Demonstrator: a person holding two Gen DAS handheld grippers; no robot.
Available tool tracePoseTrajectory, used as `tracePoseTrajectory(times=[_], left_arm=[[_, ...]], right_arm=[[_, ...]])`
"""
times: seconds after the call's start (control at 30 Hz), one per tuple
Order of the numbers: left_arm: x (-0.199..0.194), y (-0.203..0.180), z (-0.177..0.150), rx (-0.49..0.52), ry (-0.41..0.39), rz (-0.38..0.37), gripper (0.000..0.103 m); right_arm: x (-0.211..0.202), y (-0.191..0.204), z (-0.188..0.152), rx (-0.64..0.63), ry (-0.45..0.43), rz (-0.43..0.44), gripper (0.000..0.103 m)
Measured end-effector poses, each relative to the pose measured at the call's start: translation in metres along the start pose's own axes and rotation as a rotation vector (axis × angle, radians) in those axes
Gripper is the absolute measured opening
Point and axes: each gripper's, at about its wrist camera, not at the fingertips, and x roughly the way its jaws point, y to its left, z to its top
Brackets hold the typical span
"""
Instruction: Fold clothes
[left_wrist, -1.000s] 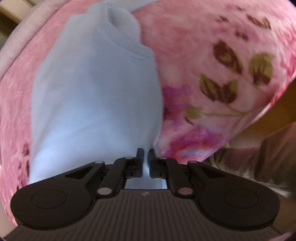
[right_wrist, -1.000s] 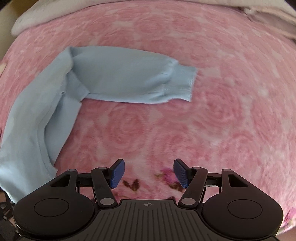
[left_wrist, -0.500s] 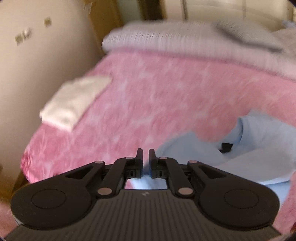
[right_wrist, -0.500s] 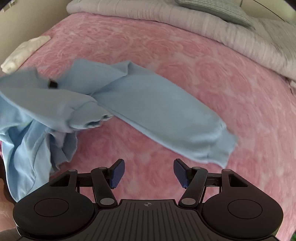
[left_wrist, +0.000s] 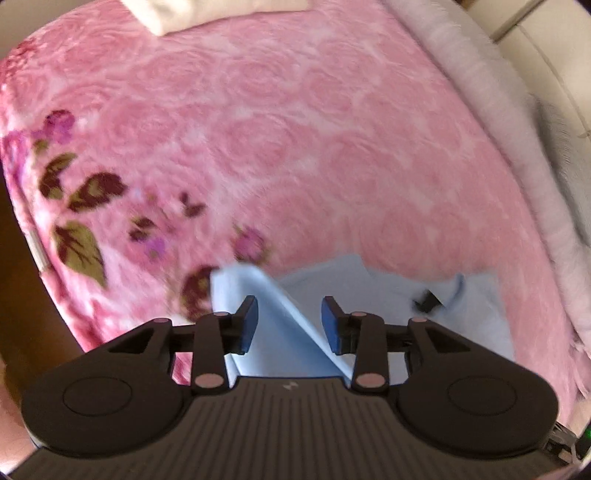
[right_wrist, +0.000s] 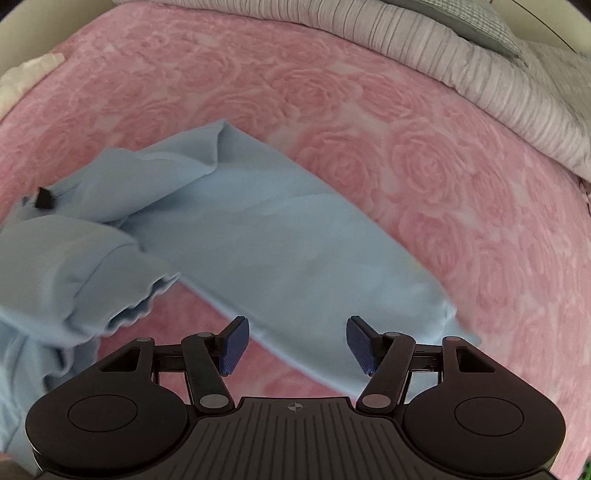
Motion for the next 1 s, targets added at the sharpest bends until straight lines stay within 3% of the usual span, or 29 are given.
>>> tracePoseTrajectory(times=[0.1,0.27,0.4,0.43,0.5,0.57,0.6,0.63,0.67,0.73,0.83,1.0], left_arm=[[0.014,0.007,0.004,-0.047,0.038,0.048,0.037],[0.055,0.021,-0.005,-0.195,0.151,0.037,0.038],[0.078,0.023,-0.006,-0.252,0.178,0.024,0.031],[0.082,0.02,-0.006,-0.232,0.182,0.033,0.028],[0.087,0.012,-0.004,-0.171,0.182,0.047,0.007],[0.089,0.001,-0.002,-0.09,0.175,0.057,0.0],[0.09,-0.004,0.0,-0.049,0.171,0.062,0.0],[0.088,-0.011,0.002,-0.011,0.162,0.056,0.0],[0.083,-0.024,0.006,0.045,0.143,0.044,0.0],[0.073,-0.05,0.015,0.156,0.104,0.02,0.0],[0.054,-0.094,0.03,0.324,0.057,-0.034,0.0],[0.031,-0.141,0.038,0.423,0.03,-0.136,0.0]], right_arm=[[0.016,-0.008,0.015,0.002,-0.02,-0.008,0.063],[0.05,-0.038,0.041,0.041,-0.058,-0.018,0.063],[0.081,-0.074,0.059,0.085,-0.07,-0.073,0.063],[0.089,-0.083,0.061,0.106,-0.063,-0.067,0.063],[0.105,-0.099,0.058,0.149,-0.027,-0.019,0.063],[0.113,-0.109,0.05,0.185,-0.016,0.033,0.059],[0.106,-0.11,0.046,0.178,-0.022,0.039,0.048],[0.098,-0.11,0.042,0.169,-0.029,0.043,0.016],[0.089,-0.11,0.038,0.16,-0.036,0.047,0.001],[0.073,-0.11,0.031,0.142,-0.049,0.056,0.001],[0.027,-0.13,0.015,0.217,-0.136,0.021,0.001],[-0.051,-0.174,-0.01,0.282,-0.269,-0.181,0.001]])
